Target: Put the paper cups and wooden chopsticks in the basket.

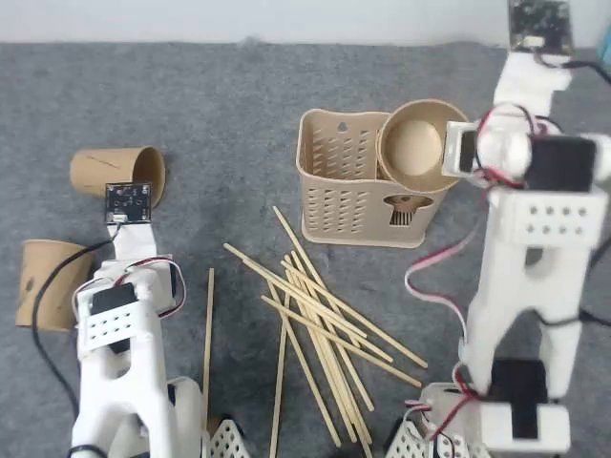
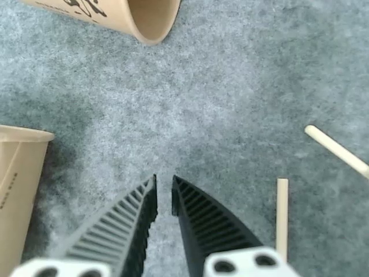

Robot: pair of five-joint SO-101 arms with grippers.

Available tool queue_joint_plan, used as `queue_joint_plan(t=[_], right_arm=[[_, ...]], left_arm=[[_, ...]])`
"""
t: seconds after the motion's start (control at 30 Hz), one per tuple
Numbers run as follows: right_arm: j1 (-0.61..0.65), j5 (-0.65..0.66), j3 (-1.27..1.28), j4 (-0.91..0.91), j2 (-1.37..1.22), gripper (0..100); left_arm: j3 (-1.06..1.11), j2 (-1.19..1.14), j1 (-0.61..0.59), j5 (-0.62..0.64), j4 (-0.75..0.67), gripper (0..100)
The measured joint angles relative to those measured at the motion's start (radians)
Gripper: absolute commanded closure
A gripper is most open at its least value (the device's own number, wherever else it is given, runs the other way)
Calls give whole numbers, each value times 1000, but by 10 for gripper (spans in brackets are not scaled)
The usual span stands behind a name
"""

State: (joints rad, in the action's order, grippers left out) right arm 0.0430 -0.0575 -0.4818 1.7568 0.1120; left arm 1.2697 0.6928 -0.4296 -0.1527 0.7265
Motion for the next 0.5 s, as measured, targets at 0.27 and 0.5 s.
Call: queue_joint_plan(t=[0.27,0.5], right_arm=[[-8,0,-150,0,-75,698],[-83,2,-158,0,178,702]], left_arm=[[0,0,0,0,0,960],[0,0,-2,0,0,960]])
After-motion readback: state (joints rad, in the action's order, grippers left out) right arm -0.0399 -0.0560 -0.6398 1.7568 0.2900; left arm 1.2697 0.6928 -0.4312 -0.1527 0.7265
